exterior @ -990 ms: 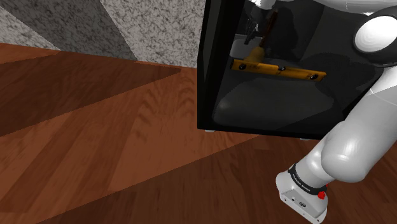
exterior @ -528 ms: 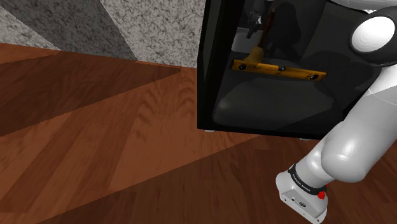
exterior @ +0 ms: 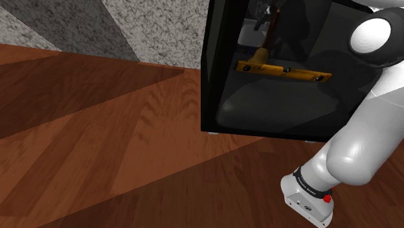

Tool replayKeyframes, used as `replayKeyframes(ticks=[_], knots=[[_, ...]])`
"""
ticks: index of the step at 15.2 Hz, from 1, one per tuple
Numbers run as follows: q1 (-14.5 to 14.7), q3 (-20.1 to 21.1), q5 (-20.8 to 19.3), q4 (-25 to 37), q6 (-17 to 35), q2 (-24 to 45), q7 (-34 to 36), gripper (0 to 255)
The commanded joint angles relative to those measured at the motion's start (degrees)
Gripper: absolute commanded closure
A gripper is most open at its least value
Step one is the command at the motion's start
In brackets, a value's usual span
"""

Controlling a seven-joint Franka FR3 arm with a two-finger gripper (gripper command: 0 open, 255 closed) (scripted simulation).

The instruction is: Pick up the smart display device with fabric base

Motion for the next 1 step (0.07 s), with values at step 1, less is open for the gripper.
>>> replayKeyframes(ticks=[1], knots=[[-0.1,0.0,0.2,1.0,-0.7,0.4,-0.1,255]])
